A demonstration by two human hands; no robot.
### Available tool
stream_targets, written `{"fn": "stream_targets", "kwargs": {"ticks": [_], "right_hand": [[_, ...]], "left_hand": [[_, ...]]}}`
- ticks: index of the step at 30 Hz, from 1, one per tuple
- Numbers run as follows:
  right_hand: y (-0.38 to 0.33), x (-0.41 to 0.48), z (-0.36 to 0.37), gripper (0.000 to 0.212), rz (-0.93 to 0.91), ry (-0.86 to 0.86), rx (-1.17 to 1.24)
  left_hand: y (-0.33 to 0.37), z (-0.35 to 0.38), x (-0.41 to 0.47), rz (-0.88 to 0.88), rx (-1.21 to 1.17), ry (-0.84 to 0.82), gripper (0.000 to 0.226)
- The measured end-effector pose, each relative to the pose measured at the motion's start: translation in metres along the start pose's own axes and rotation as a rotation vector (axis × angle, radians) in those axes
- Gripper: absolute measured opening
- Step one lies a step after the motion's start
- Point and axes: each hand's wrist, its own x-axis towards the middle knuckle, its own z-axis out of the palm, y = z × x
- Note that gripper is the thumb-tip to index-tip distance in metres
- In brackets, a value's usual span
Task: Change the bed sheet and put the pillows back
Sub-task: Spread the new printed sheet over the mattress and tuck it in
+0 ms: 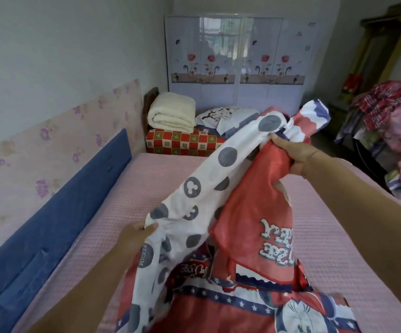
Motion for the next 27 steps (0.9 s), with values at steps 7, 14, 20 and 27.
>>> {"fn": "stream_targets", "kwargs": {"ticks": [7,14,20,27], "right_hand": [[0.051,0.041,-0.017,0.018,0.229,-0.178,-0.273],[0.108,0.122,-0.017,0.025,0.376,-0.21,-0.197],[0.105,0.245,0.002,0.038,0.386,0.064,-0.142],[-0.059,0.405,0.05,0.02,-0.233,0.172,0.179]], "left_hand": [[0.035,0.019,0.071,0.032,-0.024,0.013,0.011],[0.022,0.065,0.156,-0.072,0.029,-0.012,0.016],[0.036,0.099,0.245,-0.14,-0.051,0.03,0.024],[0.202,0.107,0.366,0.109,-0.392,0.089,0.017]]}}
